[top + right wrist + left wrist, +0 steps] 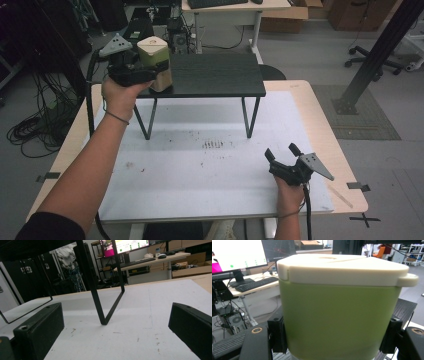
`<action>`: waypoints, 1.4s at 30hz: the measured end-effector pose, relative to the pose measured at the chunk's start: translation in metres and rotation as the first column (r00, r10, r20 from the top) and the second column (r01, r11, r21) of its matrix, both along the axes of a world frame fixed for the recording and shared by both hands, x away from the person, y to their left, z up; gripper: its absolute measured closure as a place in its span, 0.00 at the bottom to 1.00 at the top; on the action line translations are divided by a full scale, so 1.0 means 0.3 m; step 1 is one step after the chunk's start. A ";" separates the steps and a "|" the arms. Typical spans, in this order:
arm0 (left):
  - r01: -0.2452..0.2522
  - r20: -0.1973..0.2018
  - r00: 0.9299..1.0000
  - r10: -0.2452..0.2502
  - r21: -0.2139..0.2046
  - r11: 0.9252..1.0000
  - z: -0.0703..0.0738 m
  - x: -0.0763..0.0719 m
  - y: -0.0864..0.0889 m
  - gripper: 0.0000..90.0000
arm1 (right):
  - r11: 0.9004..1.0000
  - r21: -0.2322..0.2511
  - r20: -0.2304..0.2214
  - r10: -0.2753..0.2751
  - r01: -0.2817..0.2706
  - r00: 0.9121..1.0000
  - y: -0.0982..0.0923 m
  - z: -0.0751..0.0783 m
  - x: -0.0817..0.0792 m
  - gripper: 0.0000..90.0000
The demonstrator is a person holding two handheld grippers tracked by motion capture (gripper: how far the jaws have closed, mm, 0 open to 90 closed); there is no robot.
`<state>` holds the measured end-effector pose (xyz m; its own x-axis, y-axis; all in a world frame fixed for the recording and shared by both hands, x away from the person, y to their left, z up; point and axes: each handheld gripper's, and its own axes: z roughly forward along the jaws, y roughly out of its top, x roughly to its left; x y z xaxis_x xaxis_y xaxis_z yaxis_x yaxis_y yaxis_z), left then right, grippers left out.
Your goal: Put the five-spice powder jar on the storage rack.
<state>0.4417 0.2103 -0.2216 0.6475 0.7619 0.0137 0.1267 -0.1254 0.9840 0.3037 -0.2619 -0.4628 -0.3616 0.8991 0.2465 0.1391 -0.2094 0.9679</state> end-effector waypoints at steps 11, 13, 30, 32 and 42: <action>-0.006 -0.007 1.000 0.006 0.009 1.000 -0.009 0.026 0.000 0.33 | 1.000 0.000 0.002 0.001 -0.001 1.000 -0.001 0.000 -0.001 0.00; -0.010 -0.013 1.000 0.010 0.009 1.000 -0.014 0.033 0.002 0.33 | 1.000 0.001 0.003 0.001 -0.001 1.000 -0.001 0.000 0.000 0.00; 0.002 -0.021 1.000 -0.003 -0.032 0.999 -0.031 0.054 -0.002 0.33 | 1.000 0.009 0.006 0.000 0.000 1.000 -0.003 -0.001 -0.002 0.00; 0.004 -0.021 1.000 -0.005 -0.033 0.999 -0.032 0.054 -0.003 0.33 | 1.000 0.009 0.006 0.001 -0.001 1.000 -0.003 -0.001 -0.002 0.00; 0.002 -0.022 1.000 -0.002 -0.034 0.999 -0.032 0.055 -0.004 0.33 | 1.000 0.017 0.010 0.003 -0.003 1.000 -0.005 -0.001 -0.004 0.00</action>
<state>0.4582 0.2091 -0.2312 0.6489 0.7604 -0.0265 0.1477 -0.0917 0.9848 0.3025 -0.2633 -0.4631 -0.3672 0.8936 0.2581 0.1297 -0.2255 0.9656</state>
